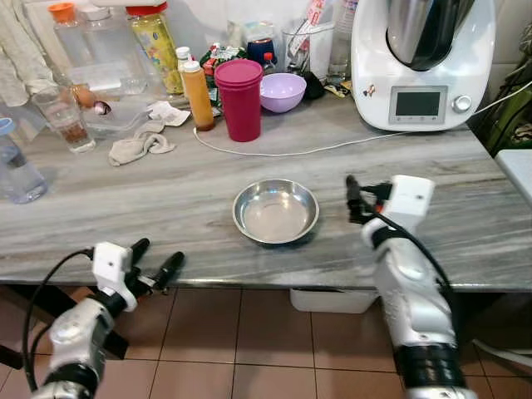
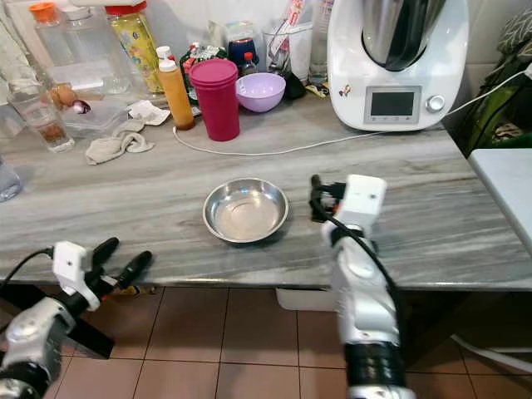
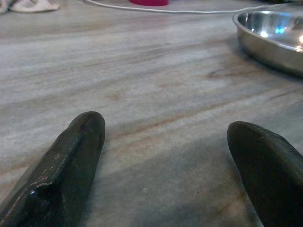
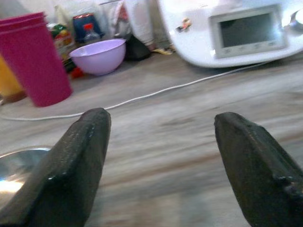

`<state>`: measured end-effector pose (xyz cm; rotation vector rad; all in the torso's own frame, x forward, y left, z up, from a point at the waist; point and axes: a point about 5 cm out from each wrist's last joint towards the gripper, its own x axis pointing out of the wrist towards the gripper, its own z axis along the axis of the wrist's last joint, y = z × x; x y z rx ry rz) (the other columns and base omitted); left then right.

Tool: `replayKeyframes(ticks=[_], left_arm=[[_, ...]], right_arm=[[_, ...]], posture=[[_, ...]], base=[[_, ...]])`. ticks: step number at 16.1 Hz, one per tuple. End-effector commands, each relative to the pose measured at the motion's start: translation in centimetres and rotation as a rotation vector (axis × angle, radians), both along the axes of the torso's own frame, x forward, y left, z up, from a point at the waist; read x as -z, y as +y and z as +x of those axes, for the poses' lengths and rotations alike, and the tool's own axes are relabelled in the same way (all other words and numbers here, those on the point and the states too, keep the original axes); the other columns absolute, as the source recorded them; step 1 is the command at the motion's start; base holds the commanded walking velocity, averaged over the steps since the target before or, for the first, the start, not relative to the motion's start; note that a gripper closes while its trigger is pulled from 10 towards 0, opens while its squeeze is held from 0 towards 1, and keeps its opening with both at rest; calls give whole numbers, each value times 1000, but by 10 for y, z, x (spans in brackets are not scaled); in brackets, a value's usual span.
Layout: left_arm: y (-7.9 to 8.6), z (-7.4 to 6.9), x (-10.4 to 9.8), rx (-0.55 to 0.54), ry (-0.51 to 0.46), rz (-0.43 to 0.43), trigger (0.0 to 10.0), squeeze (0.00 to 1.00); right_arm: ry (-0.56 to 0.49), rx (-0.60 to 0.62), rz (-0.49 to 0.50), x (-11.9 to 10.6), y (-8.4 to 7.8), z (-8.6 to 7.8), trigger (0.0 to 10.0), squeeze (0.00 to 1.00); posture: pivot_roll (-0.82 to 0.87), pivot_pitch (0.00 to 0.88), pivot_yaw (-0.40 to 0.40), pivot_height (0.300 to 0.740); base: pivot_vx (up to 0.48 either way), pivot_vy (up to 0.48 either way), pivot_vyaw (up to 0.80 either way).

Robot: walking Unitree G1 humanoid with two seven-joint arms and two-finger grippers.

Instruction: Setting the table

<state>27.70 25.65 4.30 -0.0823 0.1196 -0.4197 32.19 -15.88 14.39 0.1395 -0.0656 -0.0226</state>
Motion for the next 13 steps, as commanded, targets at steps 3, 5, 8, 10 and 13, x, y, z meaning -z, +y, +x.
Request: replayKeyframes(ticks=[3, 5, 8, 10, 13], left_arm=[[17, -3, -1, -6, 46, -38, 10000, 0], [-2, -3, 2, 24, -14, -57, 10000, 0], [-30, 24, -43, 2, -302, -80, 10000, 0], [-34, 36, -60, -25, -356, -91, 10000, 0], [-94, 55, -124, -15, -520, -148, 10000, 0]], right_arm=[[-5, 3, -1, -4, -7, -5, 10000, 1000], [-8, 1, -5, -7, -10, -6, 10000, 1000], [-20, -1, -3, -11, -8, -5, 10000, 1000], [-21, 1, -3, -12, -8, -4, 10000, 1000], [-36, 20, -1, -14, -11, -4, 10000, 1000]], posture=[[-234, 40, 74, 740], [-241, 37, 67, 740], [-241, 37, 61, 740], [-240, 36, 57, 740], [-243, 26, 54, 740]], base=[[0, 0, 0], [0, 0, 0], [0, 0, 0], [0, 0, 0], [0, 0, 0]])
